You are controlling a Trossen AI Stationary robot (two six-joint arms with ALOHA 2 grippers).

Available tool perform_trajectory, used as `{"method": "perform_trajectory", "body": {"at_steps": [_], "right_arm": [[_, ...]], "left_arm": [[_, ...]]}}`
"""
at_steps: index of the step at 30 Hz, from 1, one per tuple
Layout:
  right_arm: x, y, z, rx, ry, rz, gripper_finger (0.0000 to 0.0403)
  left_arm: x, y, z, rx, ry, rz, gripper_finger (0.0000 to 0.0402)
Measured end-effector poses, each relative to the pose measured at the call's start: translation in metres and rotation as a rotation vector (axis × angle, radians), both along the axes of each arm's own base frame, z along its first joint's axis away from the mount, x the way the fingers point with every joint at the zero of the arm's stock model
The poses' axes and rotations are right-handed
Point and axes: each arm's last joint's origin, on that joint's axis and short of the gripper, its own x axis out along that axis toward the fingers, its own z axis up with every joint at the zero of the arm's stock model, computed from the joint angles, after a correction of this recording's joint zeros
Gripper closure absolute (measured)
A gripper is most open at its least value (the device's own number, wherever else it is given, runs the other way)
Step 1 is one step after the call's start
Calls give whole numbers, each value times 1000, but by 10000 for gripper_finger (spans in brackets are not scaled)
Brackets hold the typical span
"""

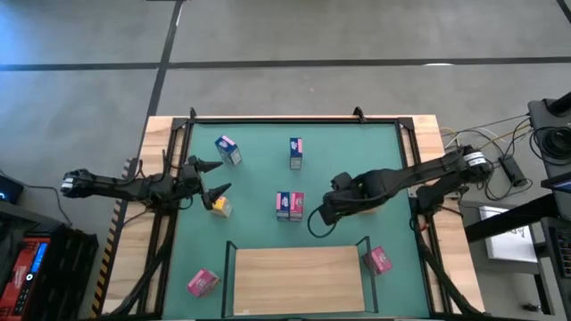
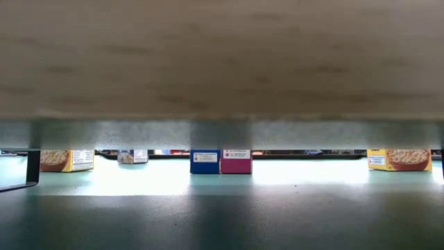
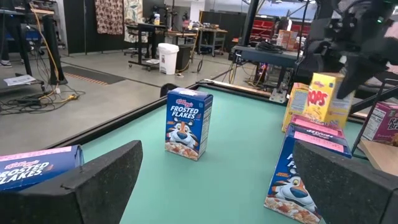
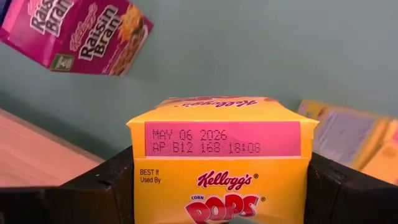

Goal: Stack cereal on shelf
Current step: Put the top yellow cereal box on the shelf

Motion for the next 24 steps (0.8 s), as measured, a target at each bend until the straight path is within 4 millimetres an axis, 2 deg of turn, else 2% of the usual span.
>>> {"method": "perform_trajectory", "body": {"at_steps": [11, 17, 24], "right_arm": [[38, 26, -2, 19, 109, -176, 126], [40, 40, 3, 67, 97, -249, 126], [31, 70, 3, 98, 80, -283, 126]], "left_arm": [[0, 0, 0, 0, 0, 0, 3], [0, 0, 0, 0, 0, 0, 3], [0, 0, 0, 0, 0, 0, 3]]}}
